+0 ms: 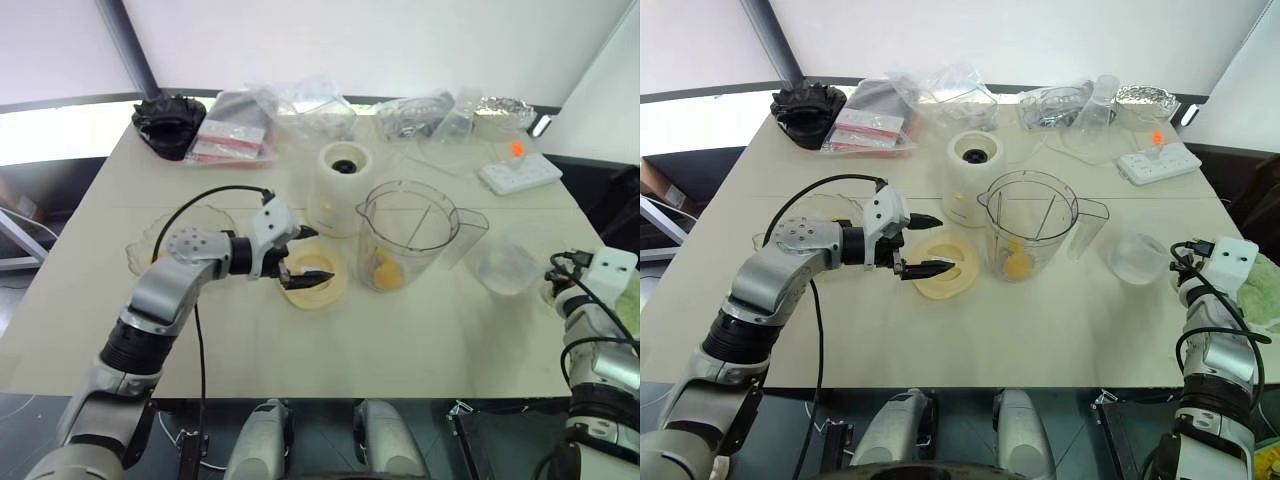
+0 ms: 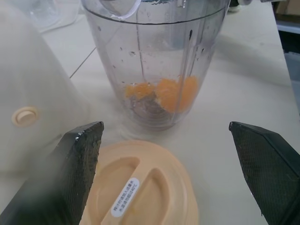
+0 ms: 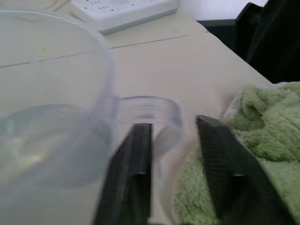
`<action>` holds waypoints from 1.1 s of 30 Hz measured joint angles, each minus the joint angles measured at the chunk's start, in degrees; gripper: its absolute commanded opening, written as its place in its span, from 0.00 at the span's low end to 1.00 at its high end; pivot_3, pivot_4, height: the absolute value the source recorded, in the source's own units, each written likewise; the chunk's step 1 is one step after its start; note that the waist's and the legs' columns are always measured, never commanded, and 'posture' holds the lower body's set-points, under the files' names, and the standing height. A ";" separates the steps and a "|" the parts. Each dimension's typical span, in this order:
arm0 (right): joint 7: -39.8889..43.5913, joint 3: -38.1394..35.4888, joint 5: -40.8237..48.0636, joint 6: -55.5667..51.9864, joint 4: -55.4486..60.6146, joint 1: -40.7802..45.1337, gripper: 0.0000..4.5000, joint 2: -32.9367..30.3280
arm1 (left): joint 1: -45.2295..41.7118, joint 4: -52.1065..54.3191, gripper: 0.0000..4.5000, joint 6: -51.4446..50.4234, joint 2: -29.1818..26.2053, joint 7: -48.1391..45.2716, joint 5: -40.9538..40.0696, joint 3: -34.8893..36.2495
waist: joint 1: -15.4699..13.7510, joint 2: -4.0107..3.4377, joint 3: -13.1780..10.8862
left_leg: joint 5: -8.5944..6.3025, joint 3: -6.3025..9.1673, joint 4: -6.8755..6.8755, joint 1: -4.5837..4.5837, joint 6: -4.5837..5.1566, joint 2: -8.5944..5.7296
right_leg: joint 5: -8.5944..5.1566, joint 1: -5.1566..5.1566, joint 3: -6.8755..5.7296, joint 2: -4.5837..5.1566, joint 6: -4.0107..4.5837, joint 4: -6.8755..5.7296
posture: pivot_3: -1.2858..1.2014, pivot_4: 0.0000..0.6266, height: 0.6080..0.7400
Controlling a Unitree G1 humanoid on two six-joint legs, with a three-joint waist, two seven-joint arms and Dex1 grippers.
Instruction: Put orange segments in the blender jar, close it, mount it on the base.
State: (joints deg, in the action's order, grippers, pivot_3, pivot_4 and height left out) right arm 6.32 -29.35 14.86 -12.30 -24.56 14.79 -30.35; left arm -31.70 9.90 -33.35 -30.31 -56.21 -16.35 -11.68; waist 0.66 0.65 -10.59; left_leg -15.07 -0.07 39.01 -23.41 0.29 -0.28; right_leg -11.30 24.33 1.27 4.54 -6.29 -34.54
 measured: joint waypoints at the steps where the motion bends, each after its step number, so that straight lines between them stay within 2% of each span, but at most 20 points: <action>1: 0.17 0.03 0.14 0.33 0.07 0.45 0.13 0.00 | 0.00 0.04 1.00 0.01 -0.02 0.07 0.00 -0.02 | 0.04 0.00 0.00 | 0.00 0.00 0.00 0.00 0.00 0.00 | 0.00 -0.02 0.00 0.00 0.00 0.03 | 0.52 0.24 1.00; 8: -0.32 0.01 0.15 0.19 0.26 0.09 0.13 0.49 | 0.11 1.47 1.00 0.03 -0.09 0.38 -0.01 -0.57 | 0.24 0.00 0.00 | 0.00 0.00 -0.02 0.01 0.00 0.00 | 0.00 -0.03 0.01 0.00 0.00 0.07 | 0.52 0.24 1.00; 10: -0.41 -0.04 0.24 0.22 0.73 -0.09 0.01 0.81 | 0.13 1.47 1.00 0.02 -0.11 0.49 -0.01 -0.58 | 0.27 0.00 0.00 | 0.00 0.01 -0.02 0.02 0.00 0.00 | 0.00 -0.03 0.01 -0.01 0.00 0.05 | 0.52 0.24 1.00; 11: -0.36 -0.22 0.71 0.40 1.33 -0.09 0.00 1.08 | 0.16 1.47 1.00 0.02 -0.12 0.53 -0.01 -0.58 | 0.27 0.00 0.00 | 0.00 0.01 -0.02 0.02 0.00 0.01 | 0.00 -0.03 0.01 -0.02 0.00 0.05 | 0.52 0.24 1.00; 22: -1.00 -0.36 1.91 0.12 5.34 -0.74 0.00 2.67 | 0.29 1.51 1.00 0.03 -0.17 1.28 -0.03 -0.83 | 0.25 0.01 0.01 | 0.00 0.04 -0.02 0.05 0.00 0.01 | 0.00 -0.14 0.01 0.00 0.01 0.13 | 0.52 0.24 1.00; 33: -6.92 -1.08 6.17 -7.70 20.86 -2.37 0.00 9.77 | 0.58 1.51 1.00 0.44 -0.12 1.24 0.02 -1.10 | 0.45 -0.10 -0.06 | 0.00 0.04 -0.04 0.02 0.00 0.06 | 0.00 0.01 0.01 -0.02 0.01 0.04 | 0.52 0.24 1.00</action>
State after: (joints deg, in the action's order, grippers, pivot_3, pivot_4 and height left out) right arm -0.59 -30.43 21.03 -20.00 -3.70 12.42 -20.58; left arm -31.11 11.41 -32.91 -30.43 -54.97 -16.33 -12.79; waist 1.10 0.56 -10.65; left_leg -15.07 -0.03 38.96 -23.39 0.29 -0.22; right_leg -11.30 24.34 1.28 4.52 -6.28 -34.50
